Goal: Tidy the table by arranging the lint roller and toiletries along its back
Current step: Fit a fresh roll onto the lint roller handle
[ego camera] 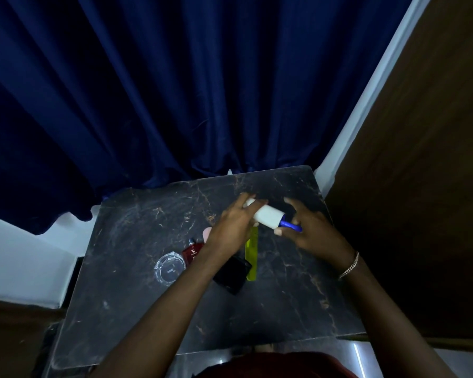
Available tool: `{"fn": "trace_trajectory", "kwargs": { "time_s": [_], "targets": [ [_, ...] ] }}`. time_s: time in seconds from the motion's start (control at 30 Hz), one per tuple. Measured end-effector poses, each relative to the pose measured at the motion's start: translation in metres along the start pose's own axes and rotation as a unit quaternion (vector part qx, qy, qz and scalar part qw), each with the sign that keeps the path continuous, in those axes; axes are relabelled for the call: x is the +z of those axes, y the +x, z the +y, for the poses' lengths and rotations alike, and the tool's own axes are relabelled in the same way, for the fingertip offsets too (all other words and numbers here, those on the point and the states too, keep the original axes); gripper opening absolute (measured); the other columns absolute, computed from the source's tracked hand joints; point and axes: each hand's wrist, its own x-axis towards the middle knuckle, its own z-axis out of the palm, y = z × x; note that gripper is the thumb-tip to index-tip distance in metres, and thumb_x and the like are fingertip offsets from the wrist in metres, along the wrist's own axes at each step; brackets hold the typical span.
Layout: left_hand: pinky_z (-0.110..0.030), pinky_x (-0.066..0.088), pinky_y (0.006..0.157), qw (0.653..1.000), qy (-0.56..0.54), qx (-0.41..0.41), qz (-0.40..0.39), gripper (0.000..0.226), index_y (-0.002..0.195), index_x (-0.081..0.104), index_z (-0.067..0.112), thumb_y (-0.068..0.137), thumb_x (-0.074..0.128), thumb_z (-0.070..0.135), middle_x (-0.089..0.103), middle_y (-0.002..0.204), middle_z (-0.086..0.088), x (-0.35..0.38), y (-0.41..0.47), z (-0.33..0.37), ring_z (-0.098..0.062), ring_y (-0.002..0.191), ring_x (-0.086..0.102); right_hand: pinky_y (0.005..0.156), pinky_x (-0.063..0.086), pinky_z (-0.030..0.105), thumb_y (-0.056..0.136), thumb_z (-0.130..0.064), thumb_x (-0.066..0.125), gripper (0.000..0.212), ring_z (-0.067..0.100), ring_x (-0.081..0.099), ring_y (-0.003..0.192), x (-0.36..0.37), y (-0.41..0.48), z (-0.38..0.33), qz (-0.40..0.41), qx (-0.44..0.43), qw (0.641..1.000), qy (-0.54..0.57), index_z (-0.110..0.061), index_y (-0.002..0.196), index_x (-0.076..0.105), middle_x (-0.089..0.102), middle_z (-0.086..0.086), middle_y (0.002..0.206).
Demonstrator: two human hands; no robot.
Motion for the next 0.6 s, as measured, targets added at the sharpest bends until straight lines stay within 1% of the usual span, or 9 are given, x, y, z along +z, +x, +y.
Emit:
{"fn": "trace_trajectory", "kwargs": {
  "time_s": [0.03, 0.07, 0.1, 0.13, 0.23, 0.3, 0.37, 0.5, 0.6],
  "targets": [
    [-0.05, 0.056, 0.098, 1.0, -0.005, -0.005, 0.002, 0.062, 0.145, 0.057, 0.021, 0.089, 0.066, -0.005, 0.047, 0.148, -0.01, 0.0, 0.0, -0.002, -0.033, 0.125, 0.059, 0.069, 0.052, 0.025, 0.09, -0.043, 0.069, 0.047, 0.012, 0.067, 0.076, -0.002, -0.001, 0.003, -0.011, -0.001, 1.0, -0.019, -0.024, 0.13, 0.055, 0.068, -0.002, 0.083],
    [-0.05, 0.057, 0.098, 1.0, -0.006, -0.009, 0.004, 0.064, 0.145, 0.057, 0.021, 0.089, 0.064, -0.007, 0.046, 0.149, -0.01, 0.0, 0.001, -0.003, -0.033, 0.126, 0.058, 0.063, 0.053, 0.027, 0.093, -0.044, 0.064, 0.032, 0.013, 0.068, 0.067, -0.003, -0.002, 0.004, -0.026, -0.006, 0.999, -0.021, -0.016, 0.109, 0.064, 0.069, 0.002, 0.076],
    [-0.05, 0.057, 0.098, 1.0, -0.003, -0.01, 0.003, 0.065, 0.146, 0.056, 0.022, 0.089, 0.063, -0.008, 0.044, 0.152, -0.01, -0.001, 0.002, -0.004, -0.033, 0.128, 0.057, 0.057, 0.052, 0.026, 0.096, -0.044, 0.06, 0.035, 0.011, 0.066, 0.057, -0.002, -0.002, 0.007, -0.044, -0.008, 0.999, -0.002, -0.01, 0.095, 0.065, 0.069, 0.005, 0.068],
    [-0.05, 0.056, 0.099, 1.0, 0.003, -0.007, -0.001, 0.067, 0.147, 0.055, 0.023, 0.089, 0.061, -0.009, 0.042, 0.154, -0.011, -0.001, 0.004, -0.005, -0.034, 0.131, 0.055, 0.051, 0.049, 0.023, 0.098, -0.043, 0.057, 0.038, 0.008, 0.061, 0.048, 0.001, -0.003, 0.01, -0.058, -0.006, 0.998, 0.027, -0.007, 0.088, 0.065, 0.067, 0.005, 0.062],
    [-0.051, 0.055, 0.103, 1.0, 0.017, 0.005, -0.008, 0.072, 0.153, 0.049, 0.028, 0.091, 0.061, -0.008, 0.035, 0.163, -0.012, 0.0, 0.013, -0.005, -0.035, 0.142, 0.047, 0.045, 0.037, 0.02, 0.102, -0.035, 0.054, 0.034, 0.0, 0.046, 0.038, 0.012, 0.001, 0.017, -0.05, 0.02, 0.991, 0.119, -0.009, 0.087, 0.069, 0.053, -0.003, 0.05],
    [-0.048, 0.054, 0.106, 1.0, 0.023, -0.004, 0.003, 0.084, 0.159, 0.035, 0.036, 0.092, 0.064, -0.005, 0.026, 0.168, -0.009, 0.002, 0.018, -0.007, -0.032, 0.147, 0.042, 0.039, 0.031, 0.02, 0.105, -0.029, 0.048, 0.034, 0.005, 0.039, 0.035, 0.02, 0.01, 0.026, -0.042, 0.072, 0.976, 0.203, -0.009, 0.091, 0.071, 0.048, -0.003, 0.05],
    [-0.044, 0.055, 0.104, 0.999, 0.039, -0.024, 0.002, 0.097, 0.162, 0.017, 0.043, 0.091, 0.066, -0.001, 0.016, 0.172, -0.005, 0.005, 0.02, -0.011, -0.031, 0.15, 0.038, 0.037, 0.026, 0.017, 0.106, -0.024, 0.042, 0.036, 0.011, 0.034, 0.034, 0.027, 0.022, 0.037, -0.035, 0.124, 0.961, 0.245, -0.006, 0.096, 0.071, 0.047, 0.003, 0.053],
    [-0.049, 0.052, 0.107, 0.993, 0.086, -0.078, -0.03, 0.096, 0.163, 0.002, 0.041, 0.097, 0.066, 0.015, 0.009, 0.173, -0.006, 0.009, 0.023, -0.029, -0.036, 0.152, 0.034, 0.039, 0.027, 0.018, 0.105, -0.016, 0.042, 0.022, 0.016, 0.036, 0.043, 0.037, 0.045, 0.056, 0.008, 0.177, 0.95, 0.256, -0.007, 0.1, 0.062, 0.049, 0.008, 0.065],
    [-0.056, 0.038, 0.12, 0.984, 0.136, -0.099, -0.067, 0.09, 0.164, -0.004, 0.038, 0.101, 0.06, 0.035, 0.002, 0.174, -0.006, 0.017, 0.024, -0.046, -0.034, 0.159, 0.018, 0.044, 0.032, 0.025, 0.103, -0.015, 0.051, 0.004, 0.019, 0.04, 0.048, 0.04, 0.062, 0.068, 0.062, 0.185, 0.957, 0.214, -0.01, 0.102, 0.051, 0.051, 0.013, 0.075]
  ]
}}
